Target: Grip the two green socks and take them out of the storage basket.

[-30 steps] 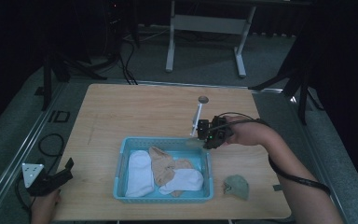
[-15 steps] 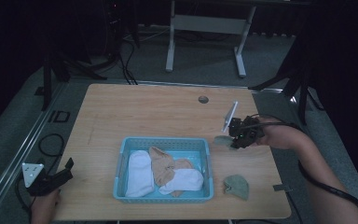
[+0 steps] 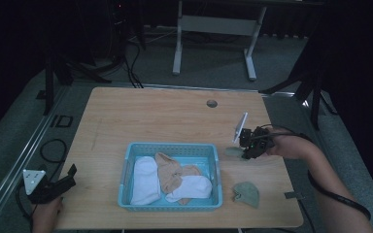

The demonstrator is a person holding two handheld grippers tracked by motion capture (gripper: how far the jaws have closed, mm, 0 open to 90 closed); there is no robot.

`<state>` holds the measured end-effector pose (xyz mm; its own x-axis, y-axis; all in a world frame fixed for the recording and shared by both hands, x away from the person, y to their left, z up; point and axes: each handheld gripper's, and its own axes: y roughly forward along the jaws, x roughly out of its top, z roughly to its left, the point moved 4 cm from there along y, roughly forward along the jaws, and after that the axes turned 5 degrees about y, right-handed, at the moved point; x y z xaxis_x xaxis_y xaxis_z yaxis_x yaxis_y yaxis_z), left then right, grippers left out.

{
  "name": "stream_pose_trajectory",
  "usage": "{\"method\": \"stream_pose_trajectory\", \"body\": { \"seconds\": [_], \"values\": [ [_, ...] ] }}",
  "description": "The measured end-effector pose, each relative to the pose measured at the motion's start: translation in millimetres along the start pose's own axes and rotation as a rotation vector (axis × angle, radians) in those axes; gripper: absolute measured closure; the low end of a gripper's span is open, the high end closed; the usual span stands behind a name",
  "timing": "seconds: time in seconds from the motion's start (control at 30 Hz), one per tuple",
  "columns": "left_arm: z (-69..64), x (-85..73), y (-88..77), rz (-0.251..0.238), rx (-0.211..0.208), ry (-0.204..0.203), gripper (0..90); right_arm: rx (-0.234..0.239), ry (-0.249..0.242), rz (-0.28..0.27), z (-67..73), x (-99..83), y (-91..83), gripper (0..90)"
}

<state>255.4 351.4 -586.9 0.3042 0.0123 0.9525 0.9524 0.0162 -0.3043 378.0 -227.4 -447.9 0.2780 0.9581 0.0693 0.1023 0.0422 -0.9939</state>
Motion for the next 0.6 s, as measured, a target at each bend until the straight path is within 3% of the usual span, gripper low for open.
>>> {"method": "stream_pose_trajectory", "body": {
  "seconds": [0.37,0.6],
  "values": [
    [-0.2,0.0,0.1,0.003,0.0,0.006,0.7,0.03,0.026,0.055,-8.7,-12.2,60.9,84.7],
    [-0.2,0.0,0.2,0.004,0.001,0.006,0.7,0.067,0.044,0.055,-6.3,-15.5,82.6,84.6]
  ]
}}
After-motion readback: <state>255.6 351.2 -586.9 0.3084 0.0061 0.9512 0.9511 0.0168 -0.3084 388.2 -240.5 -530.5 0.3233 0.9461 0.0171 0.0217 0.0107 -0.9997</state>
